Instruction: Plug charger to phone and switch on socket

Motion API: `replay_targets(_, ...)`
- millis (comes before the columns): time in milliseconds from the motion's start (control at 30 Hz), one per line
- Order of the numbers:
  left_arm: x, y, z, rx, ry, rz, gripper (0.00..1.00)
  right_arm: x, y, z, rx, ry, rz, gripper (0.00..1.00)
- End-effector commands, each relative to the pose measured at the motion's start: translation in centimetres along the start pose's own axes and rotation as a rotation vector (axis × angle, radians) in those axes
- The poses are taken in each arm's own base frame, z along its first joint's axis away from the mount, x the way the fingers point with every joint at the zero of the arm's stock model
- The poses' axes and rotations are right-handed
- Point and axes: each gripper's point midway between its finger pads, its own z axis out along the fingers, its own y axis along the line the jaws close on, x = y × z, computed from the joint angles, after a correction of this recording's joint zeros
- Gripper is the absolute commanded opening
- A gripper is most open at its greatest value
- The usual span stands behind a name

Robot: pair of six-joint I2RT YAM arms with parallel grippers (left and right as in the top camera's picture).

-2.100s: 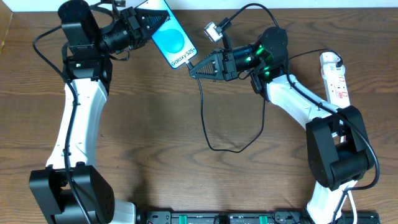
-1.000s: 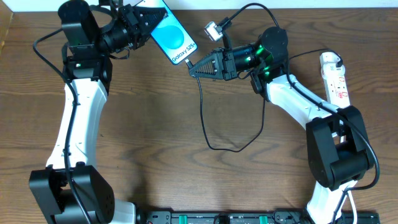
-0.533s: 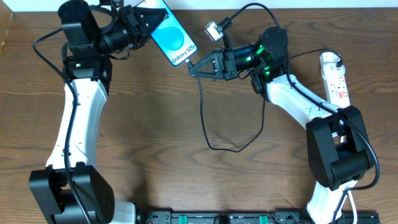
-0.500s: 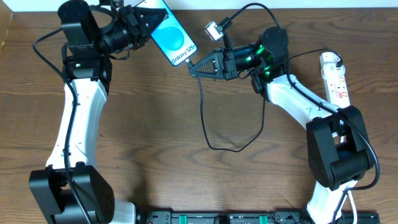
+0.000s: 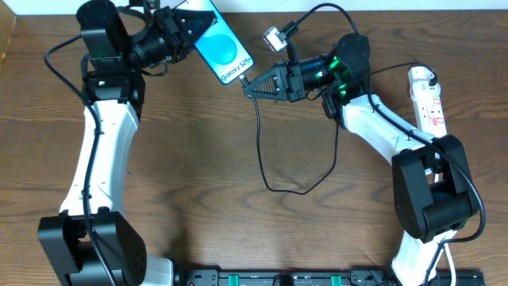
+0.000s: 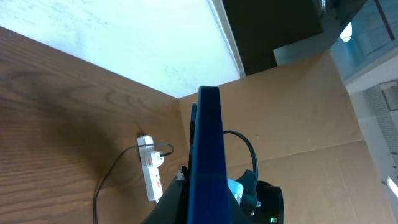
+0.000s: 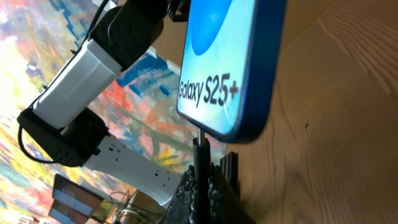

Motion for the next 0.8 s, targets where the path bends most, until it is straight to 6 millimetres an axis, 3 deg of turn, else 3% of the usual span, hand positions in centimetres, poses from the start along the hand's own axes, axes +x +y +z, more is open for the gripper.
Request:
replay_targets(0, 1.19, -2.0, 0.53, 0.04, 0.044, 0.04, 0.08, -0.74, -0.06, 0.34, 0.009, -0.035, -0.009, 0.01)
replay_targets(767, 1.4, -2.09, 0.54, 0.046, 0.054, 0.064, 0.08, -0.57, -0.16, 0.62, 0.007, -0.029, 0.011, 0.01)
